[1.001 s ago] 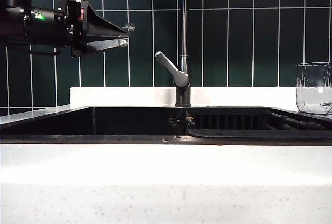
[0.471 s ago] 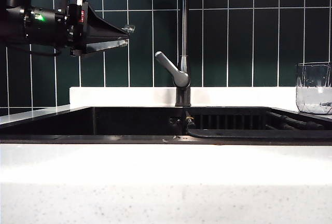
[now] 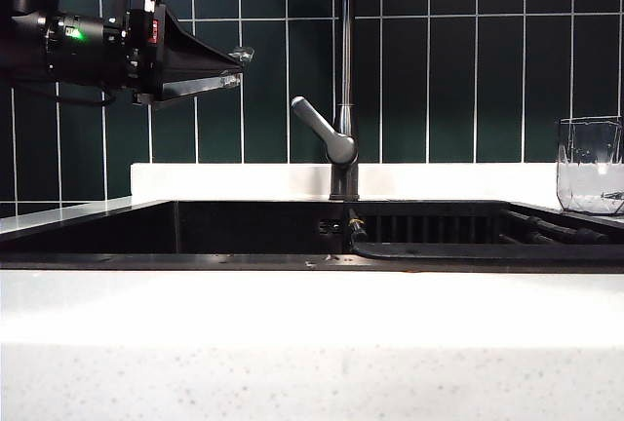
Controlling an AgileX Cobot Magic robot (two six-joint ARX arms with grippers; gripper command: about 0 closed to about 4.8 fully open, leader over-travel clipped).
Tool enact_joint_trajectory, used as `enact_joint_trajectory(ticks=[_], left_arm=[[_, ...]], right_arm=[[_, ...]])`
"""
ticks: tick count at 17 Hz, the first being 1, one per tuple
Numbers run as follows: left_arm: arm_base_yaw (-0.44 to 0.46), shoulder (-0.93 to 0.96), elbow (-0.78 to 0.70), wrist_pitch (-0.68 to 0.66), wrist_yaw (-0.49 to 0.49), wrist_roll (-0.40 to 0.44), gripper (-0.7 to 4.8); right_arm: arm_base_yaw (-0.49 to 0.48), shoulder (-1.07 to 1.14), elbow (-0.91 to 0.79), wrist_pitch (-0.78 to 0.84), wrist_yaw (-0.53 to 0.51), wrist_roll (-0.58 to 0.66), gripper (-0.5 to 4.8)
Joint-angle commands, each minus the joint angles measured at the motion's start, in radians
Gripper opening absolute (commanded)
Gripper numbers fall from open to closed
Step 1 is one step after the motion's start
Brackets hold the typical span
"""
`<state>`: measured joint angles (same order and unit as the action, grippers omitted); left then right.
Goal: Pick up the mug next to the sink, go to the faucet to get some water, pour the water into the sink, and finally put the mug back to its place.
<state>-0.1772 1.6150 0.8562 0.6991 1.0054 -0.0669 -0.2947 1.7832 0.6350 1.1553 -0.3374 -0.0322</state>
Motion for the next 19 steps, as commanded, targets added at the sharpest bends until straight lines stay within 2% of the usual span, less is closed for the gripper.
enact_joint_trajectory(ticks=[1, 6, 8, 10, 12, 13, 19], left_arm=[[0.000, -0.002, 0.002, 0.013, 0.001, 0.009, 1.52], [0.000, -0.002, 0.002, 0.013, -0.018, 0.015, 1.52], [0.000, -0.002, 0.002, 0.013, -0.018, 0.017, 1.52], [0.000, -0.002, 0.002, 0.013, -0.019, 0.019, 1.52], [0.000, -0.001, 0.002, 0.013, -0.025, 0.019, 1.52], [0.000, -0.001, 0.002, 0.013, -0.025, 0.019, 1.52], [0.000, -0.001, 0.002, 0.010, -0.042, 0.019, 1.52]], right_arm=[[0.000, 0.036, 0.038, 0.016, -0.012, 0.003, 1.98], [0.001, 0.064, 0.053, 0.008, -0.021, 0.005, 1.96], [0.001, 0.064, 0.053, 0.007, -0.023, 0.005, 1.42], [0.001, 0.064, 0.053, 0.006, -0.025, 0.005, 1.38], [0.001, 0.064, 0.053, -0.001, -0.034, 0.006, 0.18], [0.001, 0.064, 0.053, 0.000, -0.043, 0.006, -0.06], [0.001, 0.060, 0.053, -0.006, -0.077, 0.041, -0.06]])
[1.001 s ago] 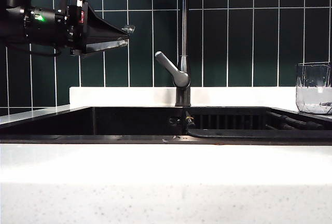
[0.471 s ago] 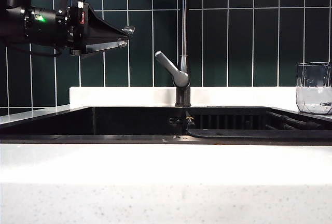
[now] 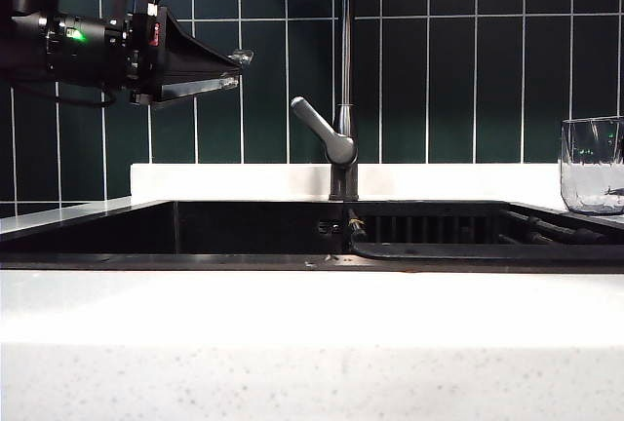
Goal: Pick up the mug next to the sink, go to the faucet to get some water, pour the water into the sink, and finally put the mug back to its place.
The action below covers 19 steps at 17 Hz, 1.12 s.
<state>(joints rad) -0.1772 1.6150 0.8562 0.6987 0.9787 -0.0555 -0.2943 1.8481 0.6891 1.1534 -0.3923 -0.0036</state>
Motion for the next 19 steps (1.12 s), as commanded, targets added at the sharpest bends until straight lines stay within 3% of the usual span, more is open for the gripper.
enact_joint_trajectory(ticks=[1, 4, 9, 12, 15, 19], left_arm=[[0.000, -0.001, 0.002, 0.010, -0.017, 0.007, 1.52], [0.001, -0.001, 0.002, -0.012, -0.020, 0.023, 1.52], [0.001, 0.064, 0.002, -0.017, -0.036, 0.018, 1.52], [0.001, 0.070, 0.004, 0.003, -0.037, 0.014, 1.52], [0.001, 0.071, 0.032, 0.005, -0.036, -0.005, 1.52], [0.002, 0.072, 0.057, 0.006, -0.043, 0.001, 1.52]], right_arm=[[0.000, -0.008, -0.001, -0.005, -0.036, 0.019, -0.06], [0.000, -0.072, -0.002, -0.033, -0.040, 0.034, -0.06], [0.056, -0.298, -0.002, -0.298, -0.055, 0.035, -0.06], [0.152, -0.373, -0.001, -0.380, -0.046, 0.032, -0.06], [0.290, -0.388, 0.007, -0.431, 0.028, 0.045, -0.06], [0.415, -0.388, 0.121, -0.627, 0.060, 0.056, -0.06]])
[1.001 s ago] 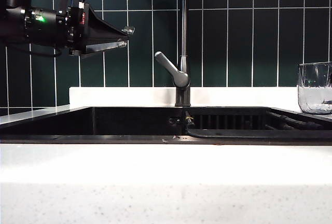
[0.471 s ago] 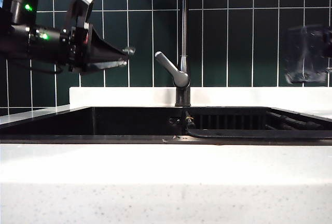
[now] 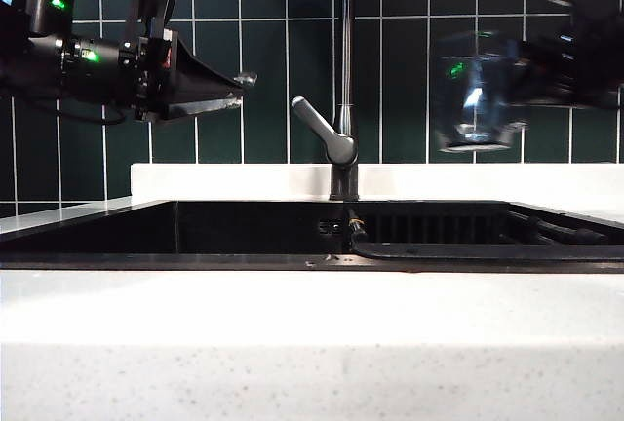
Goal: Pick up the mug next to the sink, go to the faucet to get some water, pour the water into the sink, and finally put the mug back to its place.
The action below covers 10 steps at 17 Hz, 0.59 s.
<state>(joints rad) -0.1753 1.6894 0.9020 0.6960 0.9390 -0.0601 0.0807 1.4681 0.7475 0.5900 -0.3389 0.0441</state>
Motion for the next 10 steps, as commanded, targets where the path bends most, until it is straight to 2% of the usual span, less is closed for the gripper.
enact_joint_trajectory(ticks=[1, 3, 6, 7, 9, 10], left_arm=[[0.000, 0.000, 0.019, 0.008, -0.003, 0.008, 1.51], [0.001, 0.031, 0.058, 0.003, 0.014, 0.007, 1.52], [0.002, 0.148, 0.208, -0.050, 0.106, 0.004, 1.54], [0.009, 0.177, 0.246, -0.052, 0.111, 0.003, 1.78], [0.039, 0.221, 0.311, -0.092, 0.124, -0.003, 3.39], [0.061, 0.238, 0.345, -0.134, 0.124, -0.003, 4.60]], right_arm=[[0.064, -0.008, 0.113, -0.126, 0.007, 0.008, -0.06], [0.089, -0.005, 0.198, -0.217, 0.006, 0.008, -0.06], [0.100, 0.018, 0.290, -0.299, -0.004, 0.009, -0.06], [0.103, 0.018, 0.292, -0.302, -0.004, 0.009, -0.06], [0.117, 0.018, 0.292, -0.305, -0.005, 0.009, -0.06], [0.118, 0.021, 0.292, -0.304, -0.005, 0.009, -0.06]])
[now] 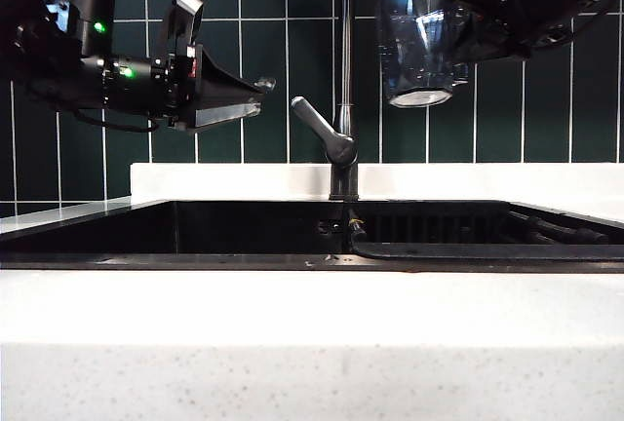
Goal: Pick up the mug next to the sink, go to the faucet to get some water, pour the water into the sink, and finally put the mug back to its place.
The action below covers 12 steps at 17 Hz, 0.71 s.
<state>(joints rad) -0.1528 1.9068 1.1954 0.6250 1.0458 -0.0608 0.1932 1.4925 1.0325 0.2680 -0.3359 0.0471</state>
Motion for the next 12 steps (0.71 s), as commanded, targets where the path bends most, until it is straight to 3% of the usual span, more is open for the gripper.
enact_joint_trajectory(ticks=[1, 8, 12], left_arm=[[0.063, 0.035, 0.080, -0.092, 0.043, -0.003, 4.79], [0.085, 0.148, 0.215, -0.123, 0.149, -0.029, 4.79], [0.083, 0.267, 0.367, -0.138, 0.235, -0.106, 4.79]], right_arm=[[0.006, -0.003, 0.007, 0.016, -0.016, 0.010, -0.06], [0.046, 0.013, 0.007, 0.043, -0.029, 0.012, -0.06], [0.068, 0.014, 0.008, 0.043, -0.030, 0.013, -0.06]])
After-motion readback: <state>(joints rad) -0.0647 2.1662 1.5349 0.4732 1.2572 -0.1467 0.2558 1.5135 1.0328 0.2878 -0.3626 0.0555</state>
